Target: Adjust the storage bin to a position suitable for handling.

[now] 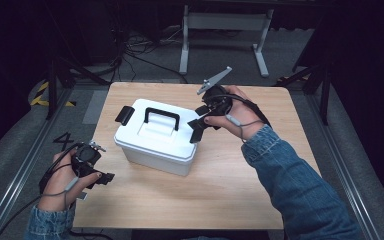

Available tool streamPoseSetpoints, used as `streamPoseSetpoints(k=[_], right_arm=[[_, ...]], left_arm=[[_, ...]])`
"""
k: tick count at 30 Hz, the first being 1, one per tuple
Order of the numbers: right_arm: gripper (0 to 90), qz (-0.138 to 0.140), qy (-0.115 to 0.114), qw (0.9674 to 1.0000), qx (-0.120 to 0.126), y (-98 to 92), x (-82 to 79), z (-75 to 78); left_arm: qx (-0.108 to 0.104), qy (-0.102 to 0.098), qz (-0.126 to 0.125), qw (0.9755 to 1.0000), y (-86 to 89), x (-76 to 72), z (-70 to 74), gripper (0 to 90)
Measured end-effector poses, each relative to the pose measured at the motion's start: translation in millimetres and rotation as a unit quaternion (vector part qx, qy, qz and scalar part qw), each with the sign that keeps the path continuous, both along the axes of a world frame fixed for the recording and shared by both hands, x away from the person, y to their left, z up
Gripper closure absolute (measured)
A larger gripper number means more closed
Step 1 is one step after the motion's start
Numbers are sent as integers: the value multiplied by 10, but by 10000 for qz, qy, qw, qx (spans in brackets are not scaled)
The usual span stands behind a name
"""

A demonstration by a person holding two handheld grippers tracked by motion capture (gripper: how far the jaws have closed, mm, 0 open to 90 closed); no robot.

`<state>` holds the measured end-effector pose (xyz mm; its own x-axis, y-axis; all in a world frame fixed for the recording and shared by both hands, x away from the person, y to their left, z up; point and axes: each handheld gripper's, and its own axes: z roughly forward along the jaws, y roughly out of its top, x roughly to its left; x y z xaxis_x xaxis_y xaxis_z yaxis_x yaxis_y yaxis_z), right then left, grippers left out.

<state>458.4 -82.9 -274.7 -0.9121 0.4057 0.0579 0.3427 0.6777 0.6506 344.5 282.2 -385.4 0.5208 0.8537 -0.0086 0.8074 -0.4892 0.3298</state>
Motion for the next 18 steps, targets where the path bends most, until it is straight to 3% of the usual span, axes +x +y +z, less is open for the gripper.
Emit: streamPoseSetpoints(k=[9, 18], right_arm=[[431, 158, 140, 9997, 84, 392, 244, -117], [468, 205, 278, 9994, 52, 662, 386, -251]], left_arm=[[-74, 35, -59, 9999, 53, 12, -11, 276], [-134, 12, -87, 9999, 58, 14, -11, 276]])
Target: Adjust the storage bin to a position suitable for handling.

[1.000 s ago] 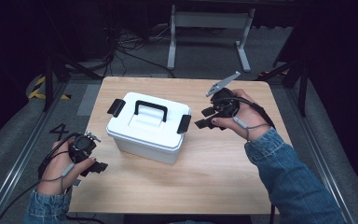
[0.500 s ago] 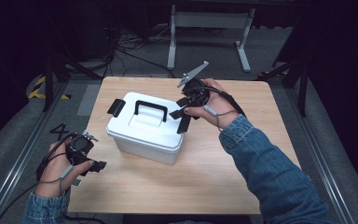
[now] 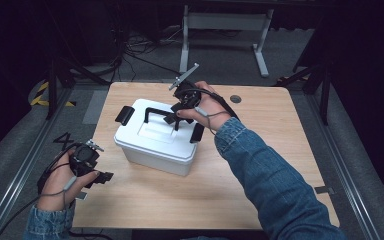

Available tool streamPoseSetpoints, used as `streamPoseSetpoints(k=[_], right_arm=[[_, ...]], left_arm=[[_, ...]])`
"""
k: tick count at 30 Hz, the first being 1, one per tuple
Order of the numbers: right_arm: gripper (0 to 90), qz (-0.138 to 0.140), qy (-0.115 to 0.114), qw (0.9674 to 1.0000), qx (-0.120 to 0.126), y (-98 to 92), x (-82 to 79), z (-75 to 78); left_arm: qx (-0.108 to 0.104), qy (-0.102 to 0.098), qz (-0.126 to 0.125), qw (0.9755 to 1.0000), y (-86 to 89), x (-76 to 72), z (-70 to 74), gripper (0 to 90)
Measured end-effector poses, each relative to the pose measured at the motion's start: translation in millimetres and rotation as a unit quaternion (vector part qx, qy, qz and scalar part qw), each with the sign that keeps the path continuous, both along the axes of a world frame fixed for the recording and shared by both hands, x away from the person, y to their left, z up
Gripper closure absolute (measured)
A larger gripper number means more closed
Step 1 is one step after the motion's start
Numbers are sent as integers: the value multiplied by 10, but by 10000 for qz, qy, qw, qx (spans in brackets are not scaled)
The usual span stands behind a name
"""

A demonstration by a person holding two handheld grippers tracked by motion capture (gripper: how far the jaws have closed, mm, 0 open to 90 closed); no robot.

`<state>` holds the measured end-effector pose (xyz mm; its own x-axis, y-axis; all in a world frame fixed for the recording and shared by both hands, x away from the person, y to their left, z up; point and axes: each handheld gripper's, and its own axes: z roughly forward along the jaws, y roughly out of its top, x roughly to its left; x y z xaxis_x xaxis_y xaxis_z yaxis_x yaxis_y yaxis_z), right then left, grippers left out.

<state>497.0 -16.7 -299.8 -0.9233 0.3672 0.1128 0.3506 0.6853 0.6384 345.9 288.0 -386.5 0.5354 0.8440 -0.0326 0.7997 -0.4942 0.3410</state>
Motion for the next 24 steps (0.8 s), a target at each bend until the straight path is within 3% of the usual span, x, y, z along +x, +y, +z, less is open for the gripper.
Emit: streamPoseSetpoints(k=[7, 11, 14, 19, 24], right_arm=[[540, 101, 27, 9999, -97, 161, 36, -94], [662, 135, -96, 9996, -233, 208, 30, -115], [820, 291, -211, 9989, -295, 215, -22, -67], [845, 524, -285, 9974, -415, 238, -63, -41], [847, 567, -278, 9972, -398, 235, -53, -39]], left_arm=[[-41, -5, -28, 10000, 2, 10, -3, 277], [-21, -71, -66, 10000, 6, 26, -7, 274], [41, -146, -118, 9998, 10, 37, -3, 252], [-2, -107, -127, 9999, -6, 28, -10, 253], [2, -111, -132, 9999, -5, 31, -12, 253]])
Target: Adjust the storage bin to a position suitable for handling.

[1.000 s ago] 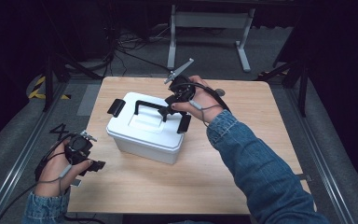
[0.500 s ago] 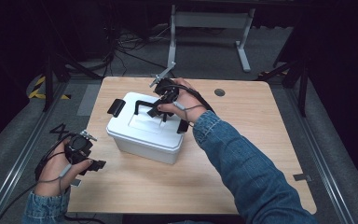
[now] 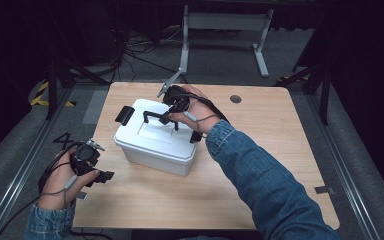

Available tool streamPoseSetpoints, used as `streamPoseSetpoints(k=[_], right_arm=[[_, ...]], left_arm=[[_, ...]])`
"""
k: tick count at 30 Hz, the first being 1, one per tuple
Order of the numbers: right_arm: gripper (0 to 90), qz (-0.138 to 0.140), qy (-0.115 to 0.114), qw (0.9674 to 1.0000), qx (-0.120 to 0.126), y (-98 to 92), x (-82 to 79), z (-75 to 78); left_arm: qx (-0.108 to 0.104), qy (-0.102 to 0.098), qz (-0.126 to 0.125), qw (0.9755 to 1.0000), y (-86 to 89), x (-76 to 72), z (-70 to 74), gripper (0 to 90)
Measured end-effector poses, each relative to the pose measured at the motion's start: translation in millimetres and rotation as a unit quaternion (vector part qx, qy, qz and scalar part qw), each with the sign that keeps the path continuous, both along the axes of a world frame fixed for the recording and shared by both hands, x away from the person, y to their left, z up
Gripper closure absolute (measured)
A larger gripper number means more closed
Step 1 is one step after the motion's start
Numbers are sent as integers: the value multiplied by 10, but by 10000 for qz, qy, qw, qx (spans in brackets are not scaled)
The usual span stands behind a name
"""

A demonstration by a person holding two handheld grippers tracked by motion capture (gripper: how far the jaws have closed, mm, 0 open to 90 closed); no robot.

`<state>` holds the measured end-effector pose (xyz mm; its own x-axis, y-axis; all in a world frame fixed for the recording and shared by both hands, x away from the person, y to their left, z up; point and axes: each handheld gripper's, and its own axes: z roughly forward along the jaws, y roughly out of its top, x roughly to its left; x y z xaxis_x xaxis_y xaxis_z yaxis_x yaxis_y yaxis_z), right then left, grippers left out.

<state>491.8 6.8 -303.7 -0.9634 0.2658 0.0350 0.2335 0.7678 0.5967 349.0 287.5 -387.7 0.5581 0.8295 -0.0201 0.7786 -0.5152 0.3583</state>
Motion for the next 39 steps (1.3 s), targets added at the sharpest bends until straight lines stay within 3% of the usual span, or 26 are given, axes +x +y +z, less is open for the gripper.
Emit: streamPoseSetpoints(k=[11, 16, 19, 24, 34, 39], right_arm=[[848, 40, -56, 9998, 188, -10, -10, 83], [848, 54, -44, 9993, 370, -50, -59, 236], [848, 85, -244, 9986, 460, -71, -105, 354], [848, 74, -337, 9977, 591, -138, -158, 535], [847, -104, -278, 9961, 837, -359, -200, 704], [847, -303, -292, 9949, 912, -618, -196, 750]], left_arm=[[-10, 32, -72, 10000, -4, 12, -8, 252], [14, 17, -119, 9999, -19, 33, -8, 252], [-6, 35, -117, 9999, -34, 42, -9, 252], [16, 19, -153, 9999, -38, 62, -8, 252], [-6, 52, -200, 9998, -44, 112, 8, 243], [-22, 101, -224, 9997, -40, 152, -1, 220]])
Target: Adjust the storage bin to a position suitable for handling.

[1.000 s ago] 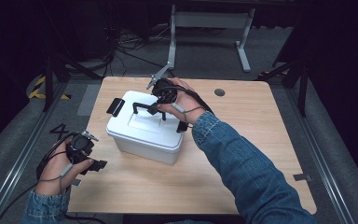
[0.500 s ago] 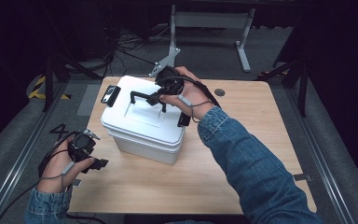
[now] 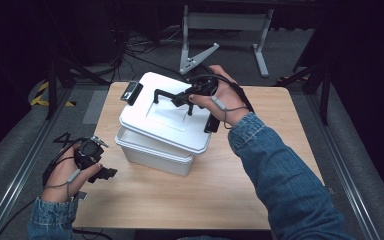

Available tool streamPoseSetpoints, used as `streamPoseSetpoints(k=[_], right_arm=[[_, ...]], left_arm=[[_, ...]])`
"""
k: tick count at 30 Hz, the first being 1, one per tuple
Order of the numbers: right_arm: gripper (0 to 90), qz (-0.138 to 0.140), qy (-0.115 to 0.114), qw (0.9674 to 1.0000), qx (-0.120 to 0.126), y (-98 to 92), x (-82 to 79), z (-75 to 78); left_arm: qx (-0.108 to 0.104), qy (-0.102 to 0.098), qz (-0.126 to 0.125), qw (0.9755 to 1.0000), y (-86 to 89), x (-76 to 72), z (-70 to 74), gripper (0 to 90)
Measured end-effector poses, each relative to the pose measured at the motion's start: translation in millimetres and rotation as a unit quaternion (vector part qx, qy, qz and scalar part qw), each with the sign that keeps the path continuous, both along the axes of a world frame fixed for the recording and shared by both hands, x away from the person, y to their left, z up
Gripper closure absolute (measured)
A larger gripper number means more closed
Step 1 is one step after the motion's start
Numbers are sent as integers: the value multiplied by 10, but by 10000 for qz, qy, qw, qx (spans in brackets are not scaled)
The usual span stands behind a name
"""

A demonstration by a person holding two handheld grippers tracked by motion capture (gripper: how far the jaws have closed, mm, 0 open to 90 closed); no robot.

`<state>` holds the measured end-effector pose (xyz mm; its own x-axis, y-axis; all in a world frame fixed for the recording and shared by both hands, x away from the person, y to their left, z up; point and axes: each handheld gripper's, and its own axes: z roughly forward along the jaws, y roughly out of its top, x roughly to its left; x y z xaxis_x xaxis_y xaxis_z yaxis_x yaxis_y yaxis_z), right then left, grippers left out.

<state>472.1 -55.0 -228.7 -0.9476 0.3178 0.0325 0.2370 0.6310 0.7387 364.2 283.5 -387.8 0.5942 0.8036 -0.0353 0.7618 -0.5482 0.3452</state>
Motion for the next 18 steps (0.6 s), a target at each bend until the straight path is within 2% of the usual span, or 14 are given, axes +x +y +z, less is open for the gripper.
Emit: streamPoseSetpoints(k=[2, 4, 6, 7, 12, 14, 18], right_arm=[[847, -39, 8, 10000, 10, -40, 3, 5], [847, -167, 17, 9999, 25, -183, 16, 15], [846, -282, 32, 9996, 29, -302, 25, 24], [846, -324, 40, 9995, 29, -347, 29, 27], [846, -589, 32, 9982, 47, -680, 50, 43], [846, -685, 20, 9976, 62, -802, 56, 48], [847, -921, -4, 9957, 69, -1075, 60, 62]], left_arm=[[4, 15, 12, 10000, 1, 7, -2, 216], [-12, 65, 40, 10000, 0, 11, -3, 210], [65, 3, -7, 10000, 10, 26, 2, 208], [7, 63, 49, 10000, 3, 25, -2, 207], [48, 166, 87, 9998, 6, 29, 1, 207], [9, 268, 162, 9995, 9, 22, 4, 207], [37, 253, 186, 9995, 28, 24, 5, 207]])
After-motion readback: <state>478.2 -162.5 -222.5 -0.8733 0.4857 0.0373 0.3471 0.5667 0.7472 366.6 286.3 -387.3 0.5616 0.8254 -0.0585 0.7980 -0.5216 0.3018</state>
